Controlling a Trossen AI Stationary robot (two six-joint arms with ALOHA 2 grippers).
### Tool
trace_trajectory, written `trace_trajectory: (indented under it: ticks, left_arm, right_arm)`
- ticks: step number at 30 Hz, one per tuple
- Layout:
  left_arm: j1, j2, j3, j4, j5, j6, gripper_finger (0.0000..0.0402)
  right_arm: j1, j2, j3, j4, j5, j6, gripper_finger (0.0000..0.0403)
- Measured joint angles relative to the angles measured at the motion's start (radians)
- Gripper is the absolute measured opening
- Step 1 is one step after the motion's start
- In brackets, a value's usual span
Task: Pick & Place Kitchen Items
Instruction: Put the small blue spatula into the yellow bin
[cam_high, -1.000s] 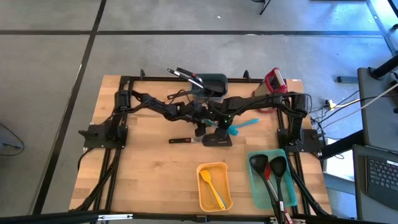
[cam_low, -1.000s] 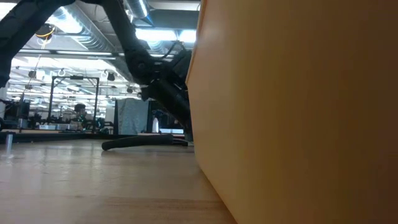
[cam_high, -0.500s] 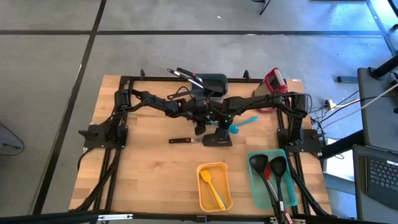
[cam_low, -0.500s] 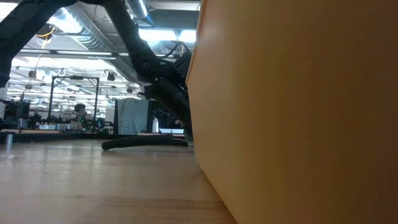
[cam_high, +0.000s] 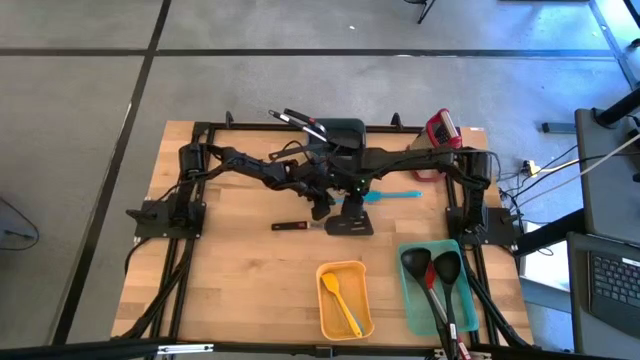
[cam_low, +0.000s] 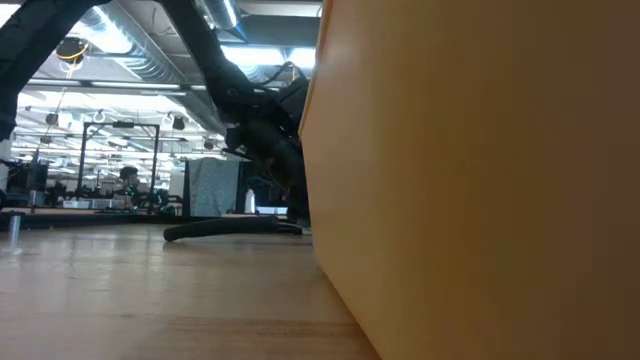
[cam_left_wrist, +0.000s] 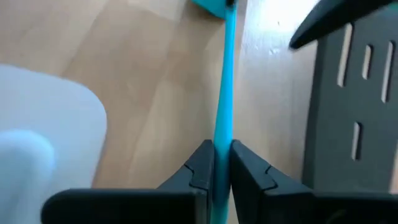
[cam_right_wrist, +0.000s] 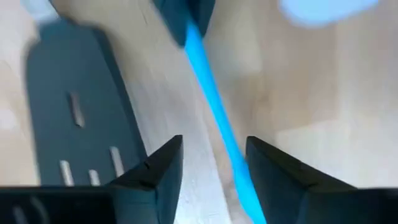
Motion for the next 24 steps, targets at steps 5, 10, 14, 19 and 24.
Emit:
trace_trajectory:
  ticks: [5,10,14,19,24]
  left_arm:
    - [-0.004,-0.062,-0.007,-0.09,0.011,-0.005,0.0023]
    - [-0.002,-0.123,-0.005,-0.14,0.014,-0.015,0.0023]
    - [-0.003,-0.133,-0.006,-0.162,0.012,-0.007,0.0022]
    - [-0.014,-0.129,-0.029,-0.179,-0.009,0.012,0.0022]
    - [-0.046,-0.129,-0.051,-0.177,-0.011,0.027,0.0022]
  right_arm:
    - [-0.001,0.0,0.128,-0.093,0.002,-0.021,0.0189]
    - [-0.001,-0.003,0.225,-0.137,-0.032,-0.021,0.0188]
    - [-0.003,-0.007,0.203,-0.113,-0.136,-0.064,0.0188]
    - [-0.008,-0.007,0.086,-0.031,-0.169,-0.139,0.0188]
    - [-0.014,-0.007,0.002,0.017,-0.175,-0.142,0.0188]
